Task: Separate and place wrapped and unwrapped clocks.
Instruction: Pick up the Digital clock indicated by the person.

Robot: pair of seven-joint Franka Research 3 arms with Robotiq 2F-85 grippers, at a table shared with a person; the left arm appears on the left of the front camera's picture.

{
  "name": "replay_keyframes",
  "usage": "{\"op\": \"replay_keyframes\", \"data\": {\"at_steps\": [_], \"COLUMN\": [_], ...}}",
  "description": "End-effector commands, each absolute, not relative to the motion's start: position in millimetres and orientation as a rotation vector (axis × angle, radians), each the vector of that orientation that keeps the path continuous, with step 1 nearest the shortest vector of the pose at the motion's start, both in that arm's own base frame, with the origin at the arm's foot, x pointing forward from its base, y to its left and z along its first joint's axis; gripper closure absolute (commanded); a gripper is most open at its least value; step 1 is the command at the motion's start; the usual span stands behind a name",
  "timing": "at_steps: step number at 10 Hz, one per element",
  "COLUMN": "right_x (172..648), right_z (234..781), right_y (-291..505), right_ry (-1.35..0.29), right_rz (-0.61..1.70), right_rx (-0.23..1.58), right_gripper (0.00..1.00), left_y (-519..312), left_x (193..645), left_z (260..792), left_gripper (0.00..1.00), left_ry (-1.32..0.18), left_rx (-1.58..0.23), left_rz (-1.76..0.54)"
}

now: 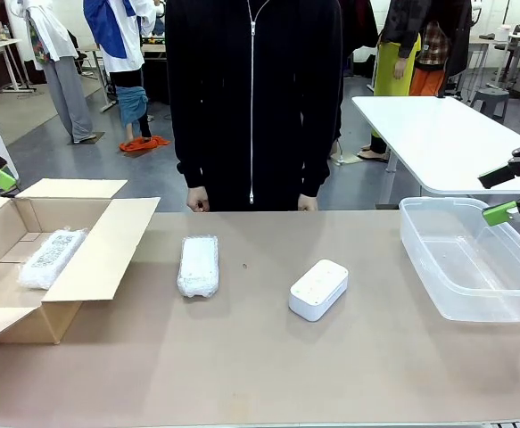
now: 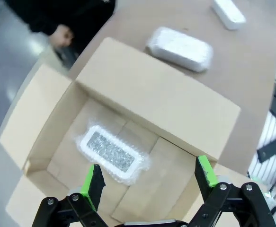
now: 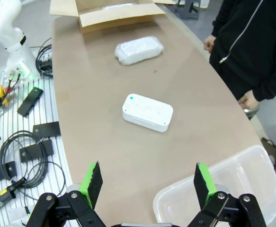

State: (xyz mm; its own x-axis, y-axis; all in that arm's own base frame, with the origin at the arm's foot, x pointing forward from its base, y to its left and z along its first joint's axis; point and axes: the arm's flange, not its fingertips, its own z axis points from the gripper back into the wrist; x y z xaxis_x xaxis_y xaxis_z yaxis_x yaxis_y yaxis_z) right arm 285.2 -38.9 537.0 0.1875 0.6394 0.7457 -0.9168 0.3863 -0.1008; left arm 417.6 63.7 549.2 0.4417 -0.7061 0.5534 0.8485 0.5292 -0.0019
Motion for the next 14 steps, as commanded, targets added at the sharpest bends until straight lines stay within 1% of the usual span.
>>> {"op": "replay_keyframes", "data": {"at_steps": [1,3,6,10,11,14], "right_x": [288.3,288.3,288.3,288.3,288.3,288.3], "right_z": [538.3,538.3,538.3,538.3,538.3,538.3], "right_y": [-38.4,-38.4,-38.4,-38.4,-38.4,-38.4], "right_ry": [-0.824,-0.824,-0.824,-0.824,-0.824,-0.824], "right_rz": [1.149,1.149,1.149,1.149,1.149,1.149], "right_rx": [0.448,0.448,0.448,0.448,0.448,0.448], "right_gripper": [0.0,0.0,0.0,0.0,0.0,0.0], "left_y": [74.4,88.8,92.3,90.7,89.6,89.6], "left_x": [438.4,448.5,469.0,478.4,473.6,473.6], "left_z": [553.2,542.3,521.4,512.0,509.2,509.2], "left_gripper": [0.0,0.0,0.0,0.0,0.0,0.0], "left_ry": [-0.497,-0.494,-0.52,-0.679,-0.59,-0.59], "left_rx": [-0.406,-0.481,-0.544,-0.625,-0.57,-0.57], "left_rz": [-1.167,-1.297,-1.374,-1.382,-1.382,-1.382]}}
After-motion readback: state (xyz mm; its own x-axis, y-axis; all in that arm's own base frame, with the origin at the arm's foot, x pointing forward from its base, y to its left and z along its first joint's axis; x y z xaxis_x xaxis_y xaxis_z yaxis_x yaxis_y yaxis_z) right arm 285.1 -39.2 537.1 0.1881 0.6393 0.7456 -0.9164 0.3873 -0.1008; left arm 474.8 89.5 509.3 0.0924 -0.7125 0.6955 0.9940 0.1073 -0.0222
